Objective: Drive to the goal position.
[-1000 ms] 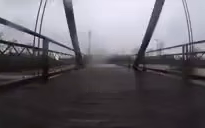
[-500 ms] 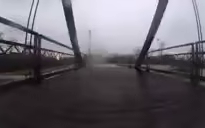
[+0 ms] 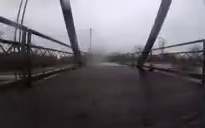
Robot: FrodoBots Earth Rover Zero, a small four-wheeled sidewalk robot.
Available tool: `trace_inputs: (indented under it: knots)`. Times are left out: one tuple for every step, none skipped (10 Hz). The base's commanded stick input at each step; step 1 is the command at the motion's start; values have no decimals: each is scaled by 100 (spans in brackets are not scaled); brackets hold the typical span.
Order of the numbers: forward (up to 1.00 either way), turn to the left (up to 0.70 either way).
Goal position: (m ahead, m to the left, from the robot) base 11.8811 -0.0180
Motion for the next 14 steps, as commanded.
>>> trace_inputs:
  knots:
    - [100, 0]
    - [100, 0]
    - [100, 0]
    - [100, 0]
    - [100, 0]
    - [100, 0]
    - [100, 0]
    - [100, 0]
    - [100, 0]
    - [100, 0]
    - [100, 0]
    - [100, 0]
    - [100, 0]
    - [100, 0]
